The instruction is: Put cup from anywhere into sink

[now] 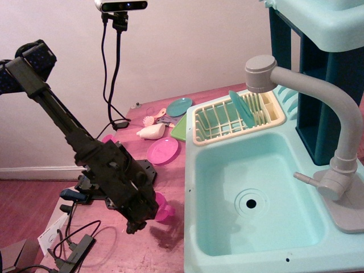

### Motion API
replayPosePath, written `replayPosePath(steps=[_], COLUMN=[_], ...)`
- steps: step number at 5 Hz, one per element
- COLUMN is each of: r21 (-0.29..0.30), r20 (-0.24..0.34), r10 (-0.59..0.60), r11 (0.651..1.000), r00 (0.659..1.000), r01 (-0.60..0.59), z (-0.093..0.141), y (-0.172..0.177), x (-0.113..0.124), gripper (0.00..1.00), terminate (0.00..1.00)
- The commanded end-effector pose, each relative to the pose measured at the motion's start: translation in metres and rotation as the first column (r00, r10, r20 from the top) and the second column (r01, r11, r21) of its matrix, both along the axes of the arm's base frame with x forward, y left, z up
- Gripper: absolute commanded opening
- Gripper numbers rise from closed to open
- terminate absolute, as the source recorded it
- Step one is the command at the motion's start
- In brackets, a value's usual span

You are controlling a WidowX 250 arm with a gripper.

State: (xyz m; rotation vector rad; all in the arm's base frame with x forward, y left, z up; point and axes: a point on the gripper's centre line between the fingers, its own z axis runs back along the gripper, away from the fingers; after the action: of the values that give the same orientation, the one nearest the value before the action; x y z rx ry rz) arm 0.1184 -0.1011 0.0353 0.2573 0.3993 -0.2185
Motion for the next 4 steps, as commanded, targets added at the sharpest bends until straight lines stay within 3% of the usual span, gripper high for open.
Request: replayPosePath(steps=[1, 2, 3, 4], r21=[-0.03, -0.035, -0.002, 0.003], r20=[0.011, 0.013, 0.024, 0.024], r10=[-0.021, -0.038, -0.062, -0.057], r11=[0.999, 0.999, 0.998, 0.998], r00=[1.0, 0.999, 0.998, 0.998], r01=[0.022, 0.039, 0.062, 0.057], z=[-0.011, -0.016, -0.013, -0.007], y=[-0.006, -0.006, -0.007, -0.004], x=[0.01, 0.022, 0.025, 0.024], gripper=[1.0, 1.0, 0.0, 0.0], terminate=[0.0, 0.0, 0.0, 0.0])
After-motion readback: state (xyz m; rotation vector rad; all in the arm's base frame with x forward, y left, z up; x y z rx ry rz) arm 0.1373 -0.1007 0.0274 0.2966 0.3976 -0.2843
